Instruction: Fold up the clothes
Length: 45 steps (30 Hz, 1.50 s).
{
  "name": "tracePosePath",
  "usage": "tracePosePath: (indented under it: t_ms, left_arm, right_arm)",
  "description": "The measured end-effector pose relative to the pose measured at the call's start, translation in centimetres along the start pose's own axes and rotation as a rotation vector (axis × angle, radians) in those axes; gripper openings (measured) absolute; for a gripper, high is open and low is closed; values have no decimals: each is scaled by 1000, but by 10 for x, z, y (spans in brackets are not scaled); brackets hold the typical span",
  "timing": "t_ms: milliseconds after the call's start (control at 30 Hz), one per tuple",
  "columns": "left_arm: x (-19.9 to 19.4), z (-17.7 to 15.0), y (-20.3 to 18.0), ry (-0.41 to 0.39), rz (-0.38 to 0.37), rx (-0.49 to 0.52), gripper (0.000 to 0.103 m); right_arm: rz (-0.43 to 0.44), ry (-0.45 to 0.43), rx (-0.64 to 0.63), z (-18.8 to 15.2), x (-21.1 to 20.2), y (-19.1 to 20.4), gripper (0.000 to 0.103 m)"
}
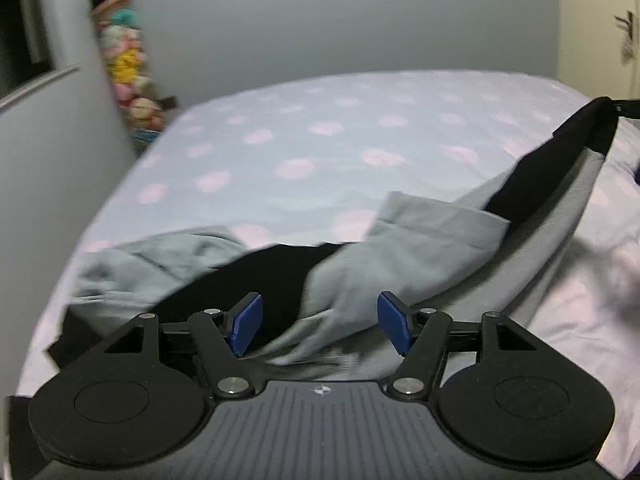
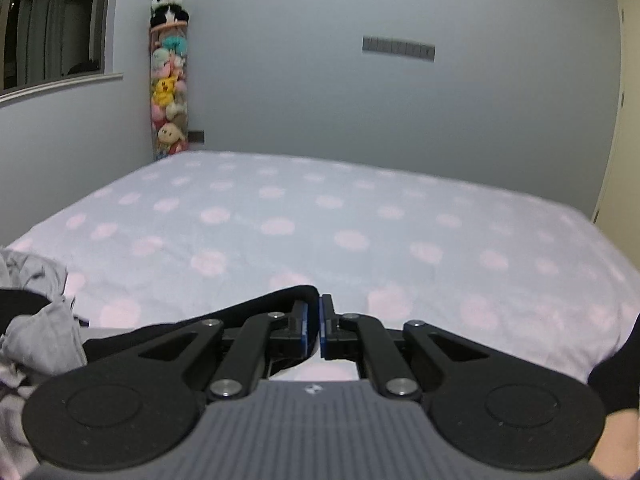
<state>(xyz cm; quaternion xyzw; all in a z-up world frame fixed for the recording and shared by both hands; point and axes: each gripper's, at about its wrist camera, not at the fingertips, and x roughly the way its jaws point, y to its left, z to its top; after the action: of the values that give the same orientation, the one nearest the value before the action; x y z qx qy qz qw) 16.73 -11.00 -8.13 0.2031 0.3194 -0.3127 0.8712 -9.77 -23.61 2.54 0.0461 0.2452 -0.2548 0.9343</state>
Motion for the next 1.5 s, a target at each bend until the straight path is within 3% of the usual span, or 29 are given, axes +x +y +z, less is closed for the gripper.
tracePosePath:
  t_ms: [200, 333, 433, 467, 500, 533, 600, 700, 1000, 1167, 1367, 1500]
  left_arm:
    - [31, -4, -18, 47, -9, 38, 63]
    - [28, -12, -41, 7, -9, 136, 63]
    - [35, -15, -44, 41, 5, 149, 62]
    - [37, -15, -44, 53, 10, 152, 54]
    - [40, -16, -45, 66, 15, 155, 34]
    - [42, -17, -46, 78, 20, 158, 26]
    - [47, -18, -47, 104, 30, 164, 13]
    - [39, -16, -38, 105, 62, 155, 6]
    - [-37, -6, 74, 80, 418, 46, 4]
    - [-75, -18, 146, 99, 633, -17, 4]
    - [-100, -31, 198, 113, 765, -131, 4]
    - [-88, -44, 204, 175, 769, -152, 5]
  right_arm:
    - [25, 28, 12, -14, 18, 3, 6]
    - [29, 41, 29, -15, 30, 1, 6]
    - [34, 46, 32, -17, 34, 1, 6]
    - [35, 46, 33, -17, 35, 2, 6]
    - [36, 45, 35, -18, 36, 2, 6]
    - [35, 44, 36, -19, 36, 1, 6]
    - [32, 43, 36, -19, 36, 0, 6]
    - [3, 21, 24, -15, 33, -4, 6]
    - [-87, -91, 55, 18, 16, -33, 4]
    - [-195, -186, 56, 42, 0, -56, 4]
    - [-333, -211, 59, 57, -12, -90, 4]
    - [-349, -121, 81, 42, -6, -104, 4]
